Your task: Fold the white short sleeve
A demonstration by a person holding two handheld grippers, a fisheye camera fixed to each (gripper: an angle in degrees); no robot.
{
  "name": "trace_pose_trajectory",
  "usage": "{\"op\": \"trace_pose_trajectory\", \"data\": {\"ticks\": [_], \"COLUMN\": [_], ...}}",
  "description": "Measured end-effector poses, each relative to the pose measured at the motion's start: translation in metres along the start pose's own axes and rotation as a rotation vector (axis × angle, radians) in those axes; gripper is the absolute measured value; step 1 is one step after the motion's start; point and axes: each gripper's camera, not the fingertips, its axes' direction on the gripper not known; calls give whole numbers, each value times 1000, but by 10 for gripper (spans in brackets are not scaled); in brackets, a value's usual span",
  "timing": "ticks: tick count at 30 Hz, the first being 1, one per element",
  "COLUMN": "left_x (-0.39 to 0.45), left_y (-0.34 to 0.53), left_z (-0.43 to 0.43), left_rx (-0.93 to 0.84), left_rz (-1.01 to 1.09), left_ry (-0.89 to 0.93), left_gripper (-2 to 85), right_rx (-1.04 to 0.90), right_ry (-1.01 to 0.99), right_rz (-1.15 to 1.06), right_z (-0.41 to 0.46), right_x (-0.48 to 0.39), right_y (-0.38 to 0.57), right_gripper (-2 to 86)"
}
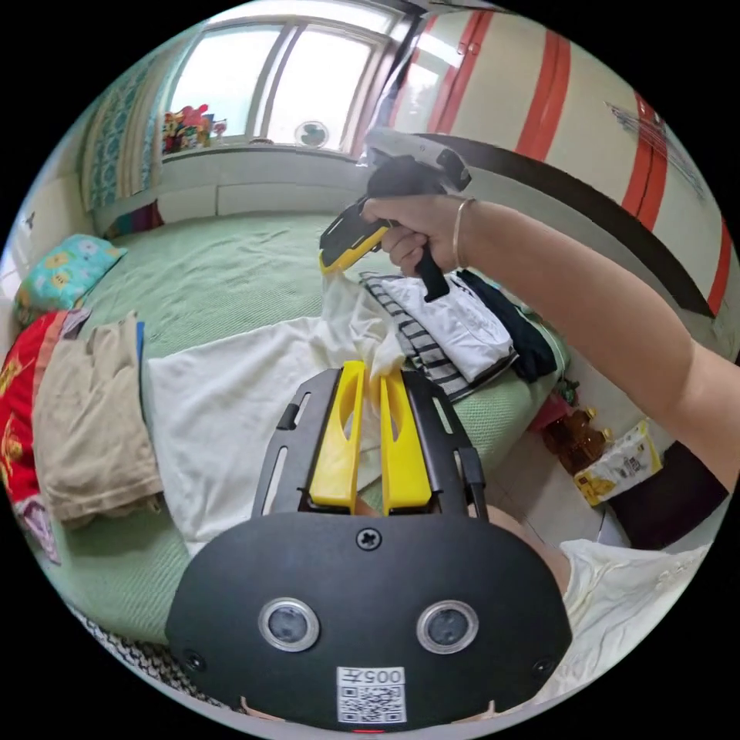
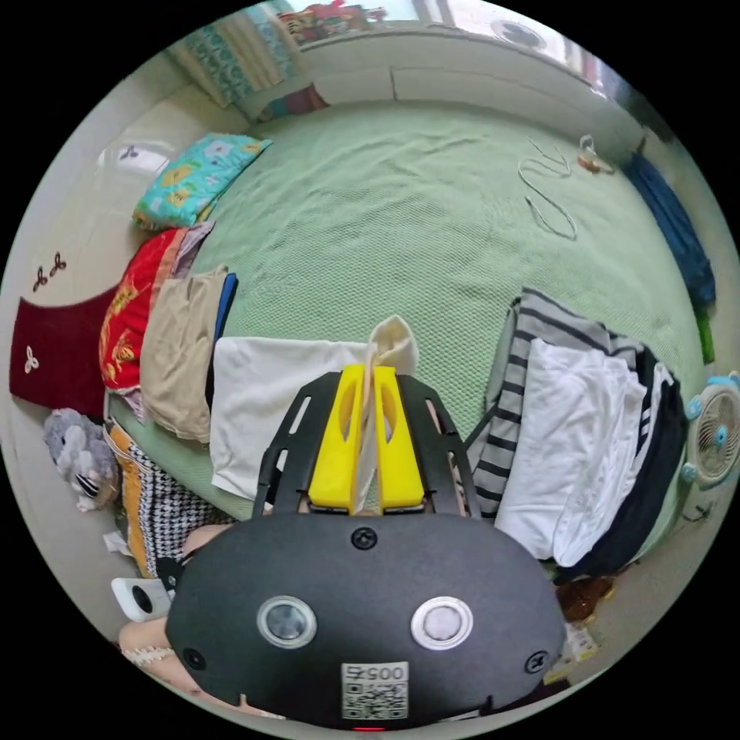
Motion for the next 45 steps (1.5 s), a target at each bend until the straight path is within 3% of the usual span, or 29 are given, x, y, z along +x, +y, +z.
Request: {"op": "trace_pose_trajectory", "data": {"ticks": [7,12,18,23,28,32,37,41,45], "left_x": [-69,-115,-159,-168,-207,-243,-249,-237,-219], "left_y": [30,54,76,82,57,58,58,52,56], "left_z": [-60,-76,-86,-117,-104,-61,-56,-65,-69], "left_rx": [-34,-53,-118,-58,-57,-248,-267,-261,-306], "left_rz": [-205,-388,-525,-489,-484,-571,-629,-610,-580], "left_ry": [-106,-151,-120,-211,-235,-142,-141,-150,-134], "left_gripper": [47,42,43,107,139,160,114,61,59], "right_rx": [-39,-129,-98,115,272,178,62,45,53], "right_ry": [101,162,234,-15,-58,-167,-290,-292,-260], "right_rz": [-164,-229,-189,-340,-388,-219,-111,-129,-147], "right_z": [17,74,130,73,24,46,93,110,94], "right_x": [-137,-233,-274,-259,-188,-113,-82,-81,-72], "right_y": [-28,-40,-27,13,102,172,212,222,254], "right_gripper": [-4,-12,27,80,109,125,115,9,-12]}}
